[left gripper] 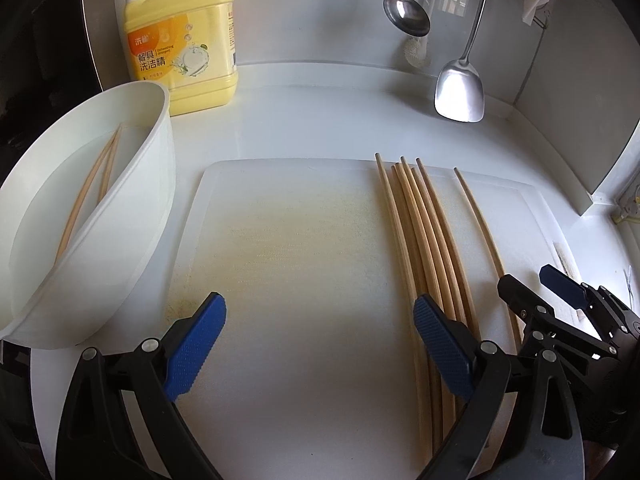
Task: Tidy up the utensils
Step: 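Separate a chopstick and close the left tool on it while the right tool grasps another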
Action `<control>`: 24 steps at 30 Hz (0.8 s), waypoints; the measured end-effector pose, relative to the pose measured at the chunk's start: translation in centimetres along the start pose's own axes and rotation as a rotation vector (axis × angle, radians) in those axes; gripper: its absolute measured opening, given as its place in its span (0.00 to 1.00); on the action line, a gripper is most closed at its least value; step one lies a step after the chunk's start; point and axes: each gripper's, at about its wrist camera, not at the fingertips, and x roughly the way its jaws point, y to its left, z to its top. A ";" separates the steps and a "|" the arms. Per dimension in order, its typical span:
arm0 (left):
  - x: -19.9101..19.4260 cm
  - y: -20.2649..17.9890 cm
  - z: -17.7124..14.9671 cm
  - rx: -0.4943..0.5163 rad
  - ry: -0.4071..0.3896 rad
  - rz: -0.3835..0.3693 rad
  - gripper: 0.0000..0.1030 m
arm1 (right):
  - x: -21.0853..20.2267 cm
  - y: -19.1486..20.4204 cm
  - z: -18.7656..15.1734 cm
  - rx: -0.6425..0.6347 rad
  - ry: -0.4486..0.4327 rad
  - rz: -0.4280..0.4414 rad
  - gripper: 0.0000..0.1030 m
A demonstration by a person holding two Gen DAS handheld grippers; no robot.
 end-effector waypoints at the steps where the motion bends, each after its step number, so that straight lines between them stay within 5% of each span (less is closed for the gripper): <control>1: 0.1 -0.1 0.0 0.001 0.001 -0.001 0.90 | 0.0 -0.2 0.0 0.002 0.000 0.002 0.55; 24: 1.6 -0.2 -0.2 -0.002 0.025 0.044 0.95 | -0.4 -1.7 -0.4 0.014 -0.003 -0.004 0.55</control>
